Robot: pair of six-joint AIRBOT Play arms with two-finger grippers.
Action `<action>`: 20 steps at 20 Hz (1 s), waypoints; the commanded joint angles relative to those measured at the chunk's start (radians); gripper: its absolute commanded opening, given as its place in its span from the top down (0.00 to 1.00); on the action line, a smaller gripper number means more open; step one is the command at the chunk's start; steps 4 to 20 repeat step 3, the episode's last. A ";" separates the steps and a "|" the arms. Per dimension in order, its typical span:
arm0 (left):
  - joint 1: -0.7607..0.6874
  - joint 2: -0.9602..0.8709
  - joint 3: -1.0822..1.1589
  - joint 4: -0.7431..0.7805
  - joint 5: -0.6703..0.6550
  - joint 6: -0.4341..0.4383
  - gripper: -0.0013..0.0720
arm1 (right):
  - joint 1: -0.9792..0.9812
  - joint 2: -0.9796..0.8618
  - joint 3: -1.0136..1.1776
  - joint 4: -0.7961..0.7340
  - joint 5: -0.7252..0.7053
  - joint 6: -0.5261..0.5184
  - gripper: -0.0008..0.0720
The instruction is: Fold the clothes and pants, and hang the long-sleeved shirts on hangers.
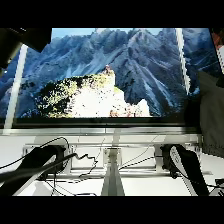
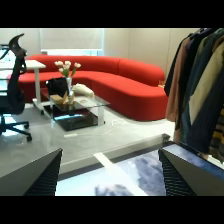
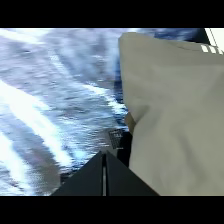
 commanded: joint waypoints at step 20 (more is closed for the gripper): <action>0.000 0.001 0.000 0.000 0.000 0.000 0.04 | 0.006 0.000 0.000 0.010 -0.002 -0.002 0.96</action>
